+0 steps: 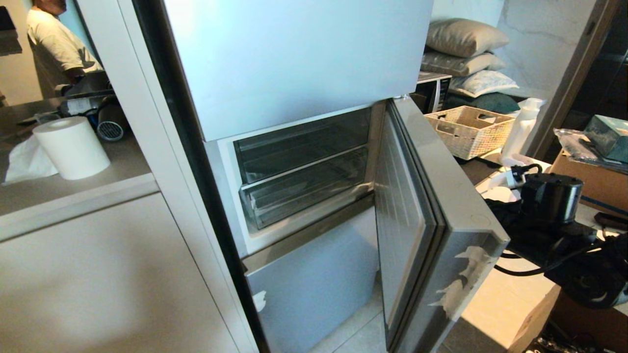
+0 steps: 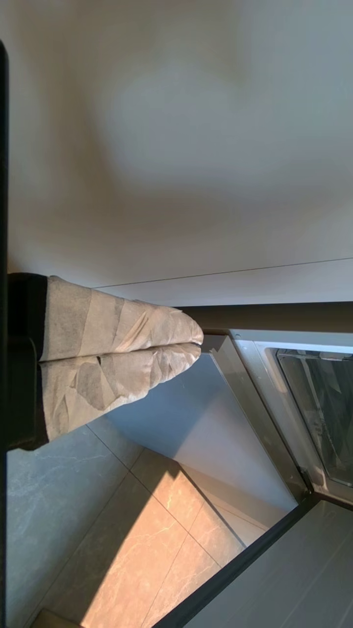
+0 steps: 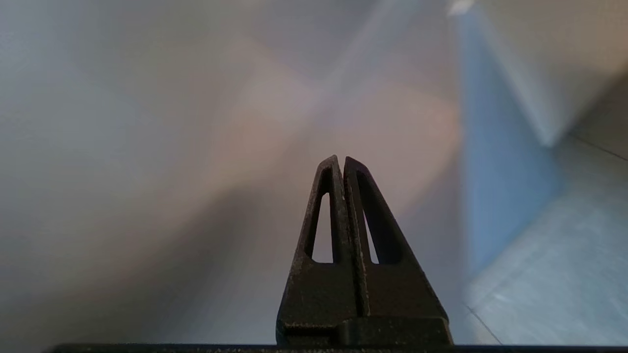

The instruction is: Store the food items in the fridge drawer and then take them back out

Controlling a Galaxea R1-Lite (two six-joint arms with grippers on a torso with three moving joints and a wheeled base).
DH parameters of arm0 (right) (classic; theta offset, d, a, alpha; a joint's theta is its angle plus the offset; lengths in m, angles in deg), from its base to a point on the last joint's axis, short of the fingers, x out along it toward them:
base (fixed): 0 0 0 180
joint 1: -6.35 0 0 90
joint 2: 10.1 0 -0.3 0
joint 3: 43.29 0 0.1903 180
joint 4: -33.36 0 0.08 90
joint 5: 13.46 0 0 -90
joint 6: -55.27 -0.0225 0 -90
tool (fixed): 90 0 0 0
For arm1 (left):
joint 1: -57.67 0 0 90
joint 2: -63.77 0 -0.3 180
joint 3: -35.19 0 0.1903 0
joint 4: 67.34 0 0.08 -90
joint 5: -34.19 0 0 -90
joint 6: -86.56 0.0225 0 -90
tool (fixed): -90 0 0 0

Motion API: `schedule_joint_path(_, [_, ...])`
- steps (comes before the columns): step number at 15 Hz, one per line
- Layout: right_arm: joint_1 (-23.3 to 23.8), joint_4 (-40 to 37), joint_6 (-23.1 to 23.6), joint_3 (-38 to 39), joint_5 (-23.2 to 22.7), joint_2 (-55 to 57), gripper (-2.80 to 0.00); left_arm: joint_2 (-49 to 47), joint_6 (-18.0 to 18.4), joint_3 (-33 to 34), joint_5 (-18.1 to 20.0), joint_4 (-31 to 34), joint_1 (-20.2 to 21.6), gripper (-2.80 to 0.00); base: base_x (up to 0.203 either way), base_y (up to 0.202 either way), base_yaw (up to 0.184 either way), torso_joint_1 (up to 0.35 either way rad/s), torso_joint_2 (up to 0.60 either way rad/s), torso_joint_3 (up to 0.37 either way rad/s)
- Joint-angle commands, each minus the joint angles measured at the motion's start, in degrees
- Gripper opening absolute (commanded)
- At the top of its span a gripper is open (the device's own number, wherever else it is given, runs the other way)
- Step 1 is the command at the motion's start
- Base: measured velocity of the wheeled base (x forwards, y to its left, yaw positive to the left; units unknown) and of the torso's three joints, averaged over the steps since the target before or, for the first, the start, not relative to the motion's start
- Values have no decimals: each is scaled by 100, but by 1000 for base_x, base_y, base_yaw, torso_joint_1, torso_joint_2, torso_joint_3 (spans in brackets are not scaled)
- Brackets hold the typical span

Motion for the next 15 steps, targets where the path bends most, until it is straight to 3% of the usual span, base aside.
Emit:
schedule_joint_path(1, [-559, 92, -26, -235, 96, 108, -280, -7, -1, 9, -1, -2, 0, -280, 0, 0, 0, 0, 0, 0])
schedule_joint_path(5, [-1213, 106, -20, -1240, 536, 764, -280, -7, -1, 9, -1, -2, 0, -280, 0, 0, 0, 0, 0, 0])
schedule_joint_path(8, [-1614, 131, -29, -1949, 594, 1278, -280, -7, -1, 9, -1, -2, 0, -280, 0, 0, 0, 0, 0, 0])
schedule_joint_path(12, [-1663, 860, -83, -2633, 573, 1943, -280, -7, -1, 9, -1, -2, 0, -280, 0, 0, 0, 0, 0, 0])
schedule_joint_path(15, [-1671, 1436, -68, -3558, 546, 2634, -280, -7, -1, 9, -1, -2, 0, -280, 0, 0, 0, 0, 0, 0])
